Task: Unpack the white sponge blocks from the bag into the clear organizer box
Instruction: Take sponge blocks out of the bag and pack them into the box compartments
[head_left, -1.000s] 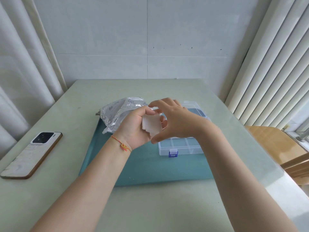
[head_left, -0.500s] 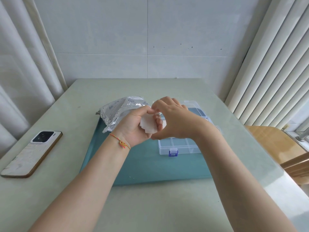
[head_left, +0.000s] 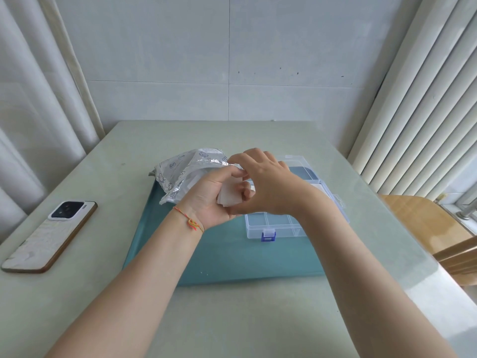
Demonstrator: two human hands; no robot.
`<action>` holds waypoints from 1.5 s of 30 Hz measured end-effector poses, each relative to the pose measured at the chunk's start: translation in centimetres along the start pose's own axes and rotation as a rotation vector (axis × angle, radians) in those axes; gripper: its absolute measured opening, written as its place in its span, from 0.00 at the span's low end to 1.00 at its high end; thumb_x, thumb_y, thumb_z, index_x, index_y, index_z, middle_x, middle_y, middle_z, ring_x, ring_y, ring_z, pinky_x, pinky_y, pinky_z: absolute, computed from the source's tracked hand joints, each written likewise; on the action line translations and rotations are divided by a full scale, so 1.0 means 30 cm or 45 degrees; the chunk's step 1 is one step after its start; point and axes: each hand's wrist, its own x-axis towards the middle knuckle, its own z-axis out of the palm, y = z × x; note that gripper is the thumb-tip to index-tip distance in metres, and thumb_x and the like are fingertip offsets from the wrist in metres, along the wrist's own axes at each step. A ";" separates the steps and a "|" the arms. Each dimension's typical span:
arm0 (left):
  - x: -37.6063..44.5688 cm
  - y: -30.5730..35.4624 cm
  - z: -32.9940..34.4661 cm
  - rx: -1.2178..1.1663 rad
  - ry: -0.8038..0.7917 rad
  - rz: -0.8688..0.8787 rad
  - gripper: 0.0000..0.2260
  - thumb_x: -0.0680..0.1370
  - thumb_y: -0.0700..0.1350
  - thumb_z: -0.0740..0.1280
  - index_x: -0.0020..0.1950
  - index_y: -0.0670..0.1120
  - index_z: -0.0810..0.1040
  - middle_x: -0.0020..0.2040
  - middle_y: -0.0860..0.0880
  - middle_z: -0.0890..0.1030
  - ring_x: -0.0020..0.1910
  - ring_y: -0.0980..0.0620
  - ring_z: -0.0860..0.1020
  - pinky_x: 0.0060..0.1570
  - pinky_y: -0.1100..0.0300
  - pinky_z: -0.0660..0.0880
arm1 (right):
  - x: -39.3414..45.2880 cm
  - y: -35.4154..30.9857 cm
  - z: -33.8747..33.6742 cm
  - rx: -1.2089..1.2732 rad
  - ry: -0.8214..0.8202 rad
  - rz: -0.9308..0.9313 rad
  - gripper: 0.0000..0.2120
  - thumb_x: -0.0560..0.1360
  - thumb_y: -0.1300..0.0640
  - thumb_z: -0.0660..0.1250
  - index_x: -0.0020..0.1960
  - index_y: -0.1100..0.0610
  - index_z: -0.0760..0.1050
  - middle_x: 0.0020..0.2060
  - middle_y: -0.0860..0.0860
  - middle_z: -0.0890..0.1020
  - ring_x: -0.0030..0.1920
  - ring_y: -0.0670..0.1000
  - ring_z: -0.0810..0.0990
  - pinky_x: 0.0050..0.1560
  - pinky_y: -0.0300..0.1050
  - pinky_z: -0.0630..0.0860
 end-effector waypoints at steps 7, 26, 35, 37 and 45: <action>0.019 -0.016 -0.025 -0.003 -0.046 0.060 0.05 0.70 0.39 0.68 0.44 0.45 0.77 0.37 0.49 0.75 0.34 0.54 0.75 0.36 0.64 0.73 | 0.000 -0.001 0.002 0.012 -0.008 -0.027 0.39 0.64 0.37 0.75 0.70 0.45 0.64 0.63 0.44 0.68 0.64 0.48 0.64 0.64 0.49 0.63; 0.006 -0.035 -0.010 0.297 -0.092 0.127 0.09 0.68 0.41 0.73 0.46 0.50 0.80 0.31 0.52 0.68 0.26 0.56 0.66 0.25 0.65 0.58 | -0.019 0.066 -0.091 0.532 -0.163 0.067 0.16 0.76 0.56 0.68 0.63 0.46 0.76 0.60 0.43 0.76 0.62 0.41 0.73 0.64 0.39 0.69; 0.004 -0.048 0.020 0.677 -0.235 0.136 0.07 0.69 0.39 0.71 0.44 0.49 0.80 0.35 0.51 0.76 0.32 0.56 0.74 0.30 0.65 0.65 | -0.013 0.088 -0.081 0.499 -0.080 0.122 0.06 0.76 0.52 0.70 0.51 0.51 0.80 0.55 0.42 0.81 0.52 0.38 0.77 0.51 0.30 0.69; 0.005 -0.047 0.007 0.693 -0.140 0.121 0.15 0.68 0.41 0.73 0.53 0.44 0.77 0.42 0.48 0.80 0.38 0.53 0.79 0.33 0.64 0.74 | -0.016 0.102 -0.083 0.592 0.075 0.157 0.03 0.75 0.55 0.70 0.48 0.53 0.80 0.49 0.45 0.83 0.45 0.38 0.79 0.50 0.36 0.75; 0.012 -0.072 -0.034 1.152 0.578 0.322 0.02 0.76 0.38 0.65 0.46 0.45 0.76 0.35 0.49 0.76 0.28 0.52 0.76 0.25 0.63 0.70 | -0.074 0.173 -0.004 0.791 0.055 0.514 0.02 0.76 0.62 0.67 0.45 0.57 0.76 0.40 0.57 0.82 0.32 0.55 0.81 0.39 0.53 0.83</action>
